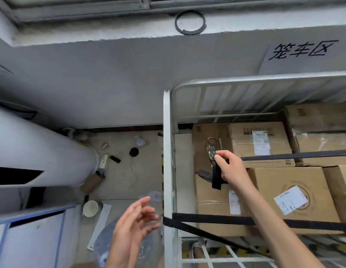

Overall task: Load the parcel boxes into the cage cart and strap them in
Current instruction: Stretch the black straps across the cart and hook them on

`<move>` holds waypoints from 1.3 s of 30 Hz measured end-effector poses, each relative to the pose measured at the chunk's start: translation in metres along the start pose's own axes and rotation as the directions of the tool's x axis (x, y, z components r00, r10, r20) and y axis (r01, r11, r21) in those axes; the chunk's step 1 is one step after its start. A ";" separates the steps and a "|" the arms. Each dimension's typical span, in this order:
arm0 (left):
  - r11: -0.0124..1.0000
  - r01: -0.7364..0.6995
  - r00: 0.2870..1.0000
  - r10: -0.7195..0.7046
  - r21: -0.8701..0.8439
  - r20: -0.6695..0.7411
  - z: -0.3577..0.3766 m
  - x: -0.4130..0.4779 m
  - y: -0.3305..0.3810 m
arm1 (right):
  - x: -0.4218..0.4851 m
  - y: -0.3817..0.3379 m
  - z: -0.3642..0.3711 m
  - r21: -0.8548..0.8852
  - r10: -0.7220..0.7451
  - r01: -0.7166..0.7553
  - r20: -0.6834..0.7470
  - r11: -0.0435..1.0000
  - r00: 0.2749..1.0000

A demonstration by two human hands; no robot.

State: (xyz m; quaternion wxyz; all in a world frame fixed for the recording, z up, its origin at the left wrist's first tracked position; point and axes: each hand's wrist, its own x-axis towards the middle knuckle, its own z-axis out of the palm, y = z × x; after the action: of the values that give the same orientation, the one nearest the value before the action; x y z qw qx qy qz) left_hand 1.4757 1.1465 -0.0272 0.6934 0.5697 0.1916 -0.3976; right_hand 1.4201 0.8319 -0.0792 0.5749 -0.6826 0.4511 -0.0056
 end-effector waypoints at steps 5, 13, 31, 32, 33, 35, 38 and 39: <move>0.989 0.054 0.977 -0.081 -0.136 -0.199 -0.103 0.074 0.000 | 0.008 0.029 0.043 -0.174 0.060 -0.035 0.143 0.984 0.988; 0.979 0.175 0.982 -0.181 0.106 0.056 -0.097 0.198 -0.001 | 0.026 0.058 0.103 -0.263 0.138 -0.083 0.199 0.961 0.970; 0.915 0.151 0.885 -0.294 0.374 0.362 -0.045 0.244 0.024 | 0.044 0.039 0.138 -0.110 0.094 -0.073 0.200 0.991 0.975; 0.915 0.144 0.887 -0.288 0.377 0.362 -0.043 0.245 0.024 | 0.046 0.038 0.137 -0.106 0.088 -0.068 0.202 0.992 0.975; 0.915 0.140 0.888 -0.285 0.378 0.360 -0.039 0.247 0.025 | 0.047 0.037 0.138 -0.104 0.083 -0.062 0.205 0.993 0.975; 0.915 0.142 0.885 -0.288 0.379 0.365 -0.033 0.249 0.026 | 0.050 0.033 0.140 -0.085 0.069 -0.052 0.212 0.995 0.975; 0.924 0.154 0.882 -0.288 0.349 0.372 -0.022 0.255 0.029 | 0.054 0.029 0.141 -0.076 0.065 -0.049 0.221 0.996 0.973; 0.929 0.155 0.889 -0.280 0.336 0.363 -0.018 0.258 0.030 | 0.055 0.029 0.140 -0.076 0.065 -0.049 0.221 0.996 0.973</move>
State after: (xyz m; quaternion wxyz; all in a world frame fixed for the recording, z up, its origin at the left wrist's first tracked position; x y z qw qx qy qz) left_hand 1.6601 1.0788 -0.1982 0.5744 0.5474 0.0452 -0.6069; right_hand 1.5084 0.9092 -0.1777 0.5976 -0.6854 0.4030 0.1035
